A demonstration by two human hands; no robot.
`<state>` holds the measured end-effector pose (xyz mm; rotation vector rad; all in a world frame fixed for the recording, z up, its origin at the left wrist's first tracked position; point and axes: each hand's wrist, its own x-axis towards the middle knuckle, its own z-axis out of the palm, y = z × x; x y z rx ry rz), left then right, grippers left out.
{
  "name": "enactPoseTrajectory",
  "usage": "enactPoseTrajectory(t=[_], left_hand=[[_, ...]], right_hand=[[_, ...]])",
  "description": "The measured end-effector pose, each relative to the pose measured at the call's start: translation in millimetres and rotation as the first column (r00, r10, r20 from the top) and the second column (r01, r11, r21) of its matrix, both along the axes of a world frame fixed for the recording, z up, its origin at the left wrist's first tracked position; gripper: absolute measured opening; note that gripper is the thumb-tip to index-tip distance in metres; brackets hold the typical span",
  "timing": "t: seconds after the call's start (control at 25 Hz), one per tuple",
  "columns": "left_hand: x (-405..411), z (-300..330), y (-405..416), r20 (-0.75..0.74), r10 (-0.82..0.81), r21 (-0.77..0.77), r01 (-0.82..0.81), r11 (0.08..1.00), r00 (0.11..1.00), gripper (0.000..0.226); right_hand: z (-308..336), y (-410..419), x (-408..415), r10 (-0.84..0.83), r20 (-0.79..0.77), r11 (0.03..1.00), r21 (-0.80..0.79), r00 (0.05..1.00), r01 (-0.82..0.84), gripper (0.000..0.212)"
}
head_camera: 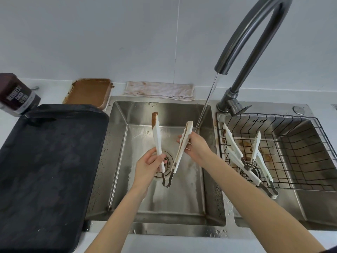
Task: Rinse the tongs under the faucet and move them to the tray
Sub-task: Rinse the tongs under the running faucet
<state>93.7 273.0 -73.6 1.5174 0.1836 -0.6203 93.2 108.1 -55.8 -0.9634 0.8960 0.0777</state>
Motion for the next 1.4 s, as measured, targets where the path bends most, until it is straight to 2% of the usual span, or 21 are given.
enactPoseTrajectory(t=[0.2, 0.4, 0.6, 0.92, 1.04, 1.12, 1.2, 1.4], left_hand=[[-1.7, 1.0, -0.8, 0.045, -0.079, -0.025, 0.080, 0.996, 0.996, 0.026], [-3.0, 4.6, -4.0, 0.059, -0.106, -0.036, 0.109, 0.993, 0.993, 0.027], [-0.9, 6.2, -4.0, 0.069, -0.098, -0.028, 0.100, 0.995, 0.993, 0.027], [2.3, 3.4, -2.7, 0.062, -0.099, -0.040, 0.101, 0.994, 0.993, 0.025], [5.5, 0.7, -7.4, 0.007, -0.072, -0.061, 0.072, 0.996, 0.997, 0.021], [9.6, -2.3, -12.7, -0.056, -0.034, -0.049, 0.031, 0.998, 0.998, 0.016], [12.5, -5.6, -17.5, -0.117, -0.008, -0.004, 0.007, 1.000, 0.993, 0.013], [9.8, -6.4, -34.8, -0.270, -0.082, 0.108, 0.115, 0.988, 0.959, 0.031]], right_hand=[[-10.0, -3.4, -9.1, -0.089, 0.005, 0.982, 0.167, 0.996, 0.087, 0.039], [-19.0, -7.3, -12.9, -0.021, 0.022, 0.999, -0.032, 1.000, 0.022, 0.031], [-20.0, -8.0, -11.4, -0.039, 0.021, 0.999, -0.006, 0.999, 0.039, 0.034], [-9.7, -20.4, 8.4, -0.159, 0.024, 0.982, -0.096, 0.987, 0.160, 0.016], [-2.4, -21.9, 19.0, -0.226, 0.083, 0.974, -0.009, 0.970, 0.228, 0.012], [0.8, -23.7, 22.9, -0.231, 0.120, 0.973, 0.049, 0.966, 0.226, 0.019], [3.0, -26.3, 22.7, -0.210, 0.131, 0.977, 0.073, 0.969, 0.202, 0.015], [5.7, -34.5, 13.2, -0.130, 0.184, 0.991, 0.047, 0.974, 0.124, 0.010]])
